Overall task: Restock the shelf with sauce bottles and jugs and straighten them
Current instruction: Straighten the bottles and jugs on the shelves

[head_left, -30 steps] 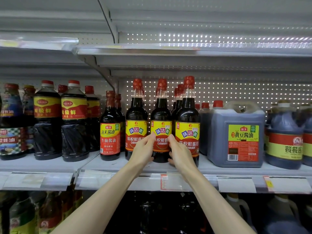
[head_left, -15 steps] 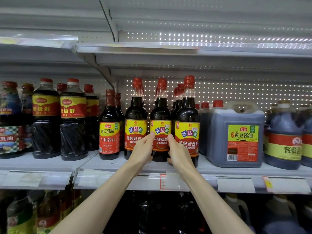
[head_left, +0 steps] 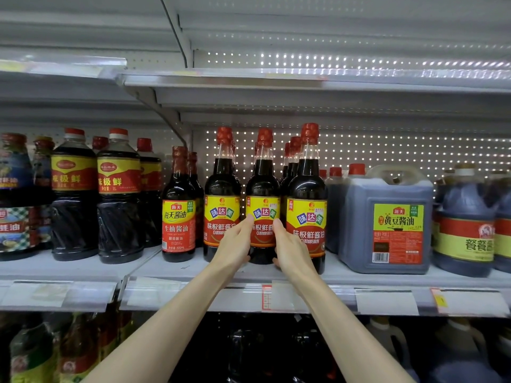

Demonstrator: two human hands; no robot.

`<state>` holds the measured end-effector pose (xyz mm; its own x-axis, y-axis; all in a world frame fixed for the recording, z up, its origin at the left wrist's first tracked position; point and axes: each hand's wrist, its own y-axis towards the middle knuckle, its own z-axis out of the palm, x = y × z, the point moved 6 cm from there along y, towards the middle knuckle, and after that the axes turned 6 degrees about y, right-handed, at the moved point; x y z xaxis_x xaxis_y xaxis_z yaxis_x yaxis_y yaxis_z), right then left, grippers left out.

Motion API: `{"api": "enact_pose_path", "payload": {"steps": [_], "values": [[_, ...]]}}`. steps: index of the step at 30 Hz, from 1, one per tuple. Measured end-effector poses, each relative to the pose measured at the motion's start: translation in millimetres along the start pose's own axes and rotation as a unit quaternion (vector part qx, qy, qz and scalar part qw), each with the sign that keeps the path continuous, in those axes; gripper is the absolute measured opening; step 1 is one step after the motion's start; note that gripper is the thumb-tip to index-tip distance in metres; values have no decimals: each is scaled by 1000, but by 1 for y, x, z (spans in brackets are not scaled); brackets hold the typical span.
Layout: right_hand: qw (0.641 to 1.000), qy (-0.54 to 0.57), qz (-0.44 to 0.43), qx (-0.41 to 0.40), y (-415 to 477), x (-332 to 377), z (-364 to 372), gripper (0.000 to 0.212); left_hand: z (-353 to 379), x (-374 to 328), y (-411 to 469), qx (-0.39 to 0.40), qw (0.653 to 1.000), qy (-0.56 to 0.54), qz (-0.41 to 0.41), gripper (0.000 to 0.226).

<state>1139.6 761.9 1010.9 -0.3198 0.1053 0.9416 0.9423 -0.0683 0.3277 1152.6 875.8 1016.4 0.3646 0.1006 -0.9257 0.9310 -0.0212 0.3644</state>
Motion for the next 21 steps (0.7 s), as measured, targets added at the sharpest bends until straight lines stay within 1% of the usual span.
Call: {"api": "enact_pose_path", "payload": {"steps": [4,9,11,13,14,16,18,19,21], "values": [[1000,-17,-1,-1,1,-1,1,50,-1,4,3,-4,1000,-5,-1,22],[1000,-1,2,1,1,-1,0,49,-1,3,2,-6,1000,15,1,24],[1000,19,-7,4,0,-1,1,43,-1,1,-1,-12,1000,25,6,24],[999,31,-23,10,-4,-1,1,27,-3,1,-3,-13,999,36,6,23],[999,39,-37,9,-7,2,0,23,-4,1,-3,-11,999,46,7,22],[996,69,-63,-3,-14,7,-9,24,-4,1,-5,-11,998,65,20,22],[992,93,-78,-26,-21,12,-23,26,-3,-3,-10,-26,995,85,42,35],[991,97,-86,-40,-24,15,-31,25,-2,-6,-13,-35,994,95,49,40],[988,99,-102,-62,-27,18,-48,18,2,-13,-18,-49,991,105,63,42]]}}
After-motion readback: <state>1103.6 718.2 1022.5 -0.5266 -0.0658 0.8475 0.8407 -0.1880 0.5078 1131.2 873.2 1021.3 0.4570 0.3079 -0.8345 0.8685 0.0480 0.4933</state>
